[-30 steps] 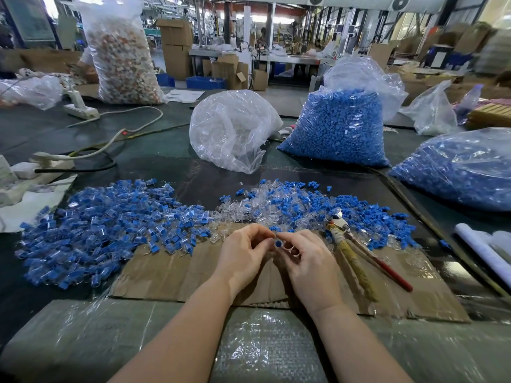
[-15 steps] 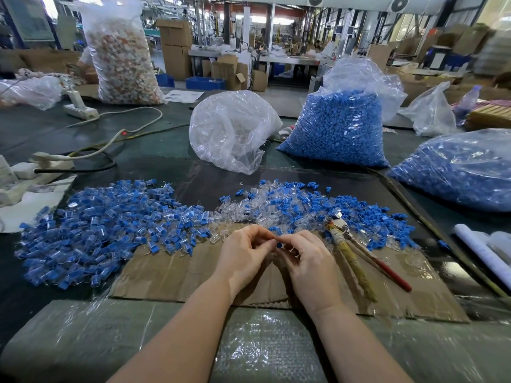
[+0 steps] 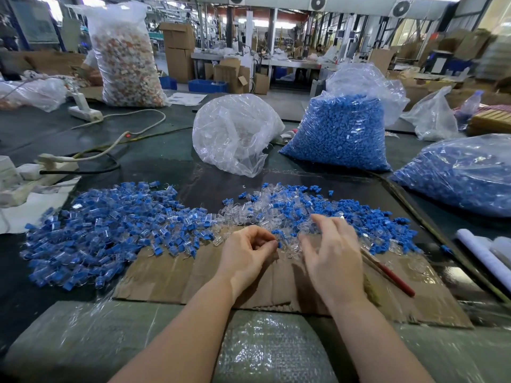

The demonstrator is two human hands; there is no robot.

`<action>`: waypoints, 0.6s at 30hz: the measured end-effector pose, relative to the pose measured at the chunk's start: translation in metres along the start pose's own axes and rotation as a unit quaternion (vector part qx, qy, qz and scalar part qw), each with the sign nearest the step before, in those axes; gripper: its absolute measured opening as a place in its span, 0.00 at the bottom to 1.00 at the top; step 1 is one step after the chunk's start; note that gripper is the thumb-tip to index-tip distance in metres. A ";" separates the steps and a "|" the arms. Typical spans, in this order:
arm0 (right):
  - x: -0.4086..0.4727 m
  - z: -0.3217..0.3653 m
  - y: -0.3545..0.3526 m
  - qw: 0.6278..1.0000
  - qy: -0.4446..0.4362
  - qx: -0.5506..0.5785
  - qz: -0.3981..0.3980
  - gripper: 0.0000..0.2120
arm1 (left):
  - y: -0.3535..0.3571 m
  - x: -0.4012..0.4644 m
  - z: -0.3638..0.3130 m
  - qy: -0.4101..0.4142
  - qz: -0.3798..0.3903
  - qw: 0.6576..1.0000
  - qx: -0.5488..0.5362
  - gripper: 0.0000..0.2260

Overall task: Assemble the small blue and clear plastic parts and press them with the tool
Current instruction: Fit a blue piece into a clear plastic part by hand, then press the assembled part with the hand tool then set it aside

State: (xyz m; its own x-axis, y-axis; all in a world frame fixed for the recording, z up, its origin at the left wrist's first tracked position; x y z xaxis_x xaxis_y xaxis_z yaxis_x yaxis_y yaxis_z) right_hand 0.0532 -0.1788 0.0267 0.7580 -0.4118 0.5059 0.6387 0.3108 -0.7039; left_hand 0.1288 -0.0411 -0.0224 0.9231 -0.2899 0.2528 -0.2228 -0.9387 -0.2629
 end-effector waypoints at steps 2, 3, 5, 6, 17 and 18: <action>0.008 -0.021 -0.004 0.985 0.084 -0.146 0.048 0.23 | -0.002 0.000 0.001 -0.006 -0.012 1.000 -0.019 0.04; 0.010 -0.034 -0.005 0.962 0.130 -0.222 0.097 0.25 | -0.002 0.000 0.001 -0.009 -0.015 0.999 -0.029 0.04; 0.009 -0.059 -0.008 0.915 0.202 -0.292 0.189 0.28 | -0.003 0.000 0.001 -0.015 -0.019 0.999 -0.047 0.04; 0.009 -0.068 -0.009 0.903 0.224 -0.297 0.215 0.27 | -0.003 0.001 0.001 -0.017 -0.021 0.998 -0.054 0.03; 0.017 -0.044 -0.014 0.939 0.185 -0.168 0.237 0.12 | -0.008 0.002 0.011 -0.105 -0.056 0.972 -0.201 0.02; 0.015 -0.035 -0.011 0.939 0.185 -0.122 0.262 0.11 | -0.007 0.003 0.011 -0.125 -0.060 0.962 -0.237 0.02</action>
State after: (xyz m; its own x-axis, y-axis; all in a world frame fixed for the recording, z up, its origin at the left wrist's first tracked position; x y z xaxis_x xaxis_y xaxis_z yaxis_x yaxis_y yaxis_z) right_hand 0.0529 -0.2178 0.0243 0.8332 -0.5403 -0.1176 0.1072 0.3665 -0.9242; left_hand 0.1363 -0.0332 -0.0306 0.9844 -0.1758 0.0070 -0.1730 -0.9595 0.2224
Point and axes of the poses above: each hand's wrist, its own x-axis towards the middle knuckle, its own y-axis out of the palm, z = x × y, the point moved 7 cm from there along x, towards the middle knuckle, and after that the axes turned 6 degrees about y, right-handed, at the moved point
